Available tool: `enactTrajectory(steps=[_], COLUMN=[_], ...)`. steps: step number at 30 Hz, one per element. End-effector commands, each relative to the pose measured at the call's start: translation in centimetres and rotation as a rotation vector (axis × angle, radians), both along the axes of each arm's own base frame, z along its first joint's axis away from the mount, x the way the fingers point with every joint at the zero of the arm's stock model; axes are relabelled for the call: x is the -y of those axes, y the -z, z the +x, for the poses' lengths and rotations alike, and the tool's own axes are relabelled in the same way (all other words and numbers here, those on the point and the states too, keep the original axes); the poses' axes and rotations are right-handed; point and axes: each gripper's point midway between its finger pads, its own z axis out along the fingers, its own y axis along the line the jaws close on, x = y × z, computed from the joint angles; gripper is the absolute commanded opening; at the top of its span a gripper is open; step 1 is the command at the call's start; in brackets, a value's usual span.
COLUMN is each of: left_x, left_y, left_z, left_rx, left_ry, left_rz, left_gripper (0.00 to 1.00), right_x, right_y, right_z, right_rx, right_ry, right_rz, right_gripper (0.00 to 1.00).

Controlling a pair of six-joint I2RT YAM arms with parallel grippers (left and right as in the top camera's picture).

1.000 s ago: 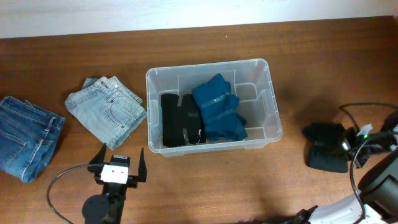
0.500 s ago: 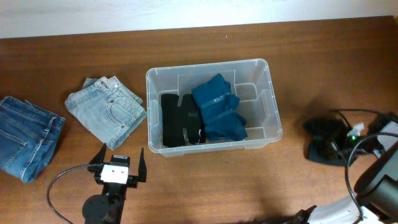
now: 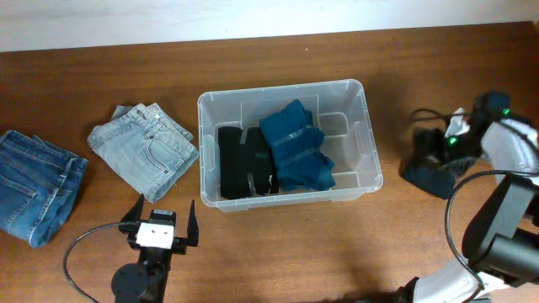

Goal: Pack container
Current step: 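Grasp the black socks on the right with the right gripper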

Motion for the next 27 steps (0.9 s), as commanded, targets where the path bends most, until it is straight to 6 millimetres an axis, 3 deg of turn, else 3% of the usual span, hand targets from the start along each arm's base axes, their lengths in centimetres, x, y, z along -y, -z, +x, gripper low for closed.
enactTrajectory(steps=[1, 3, 8, 10, 14, 27], left_x=[0.1, 0.1, 0.1, 0.1, 0.1, 0.1], left_y=[0.3, 0.3, 0.3, 0.3, 0.3, 0.3], left_z=[0.0, 0.0, 0.0, 0.0, 0.0, 0.0], left_rx=[0.002, 0.002, 0.002, 0.002, 0.002, 0.002], left_ry=[0.008, 0.008, 0.008, 0.008, 0.008, 0.008], left_rz=[0.015, 0.015, 0.015, 0.015, 0.015, 0.015], left_gripper=[0.99, 0.99, 0.99, 0.99, 0.99, 0.99], right_x=[1.8, 2.6, 5.7, 7.8, 9.7, 9.0], right_y=[-3.4, -4.4, -4.0, -3.4, -2.3, 2.8], right_z=[1.4, 1.2, -0.7, -2.2, -3.2, -3.0], right_rx=[0.049, 0.049, 0.013, -0.018, 0.008, 0.069], right_ry=[0.001, 0.024, 0.11, 0.193, 0.276, 0.338], right_rz=[-0.041, -0.042, -0.061, -0.071, -0.045, 0.007], right_gripper=[0.06, 0.09, 0.61, 0.73, 0.9, 0.9])
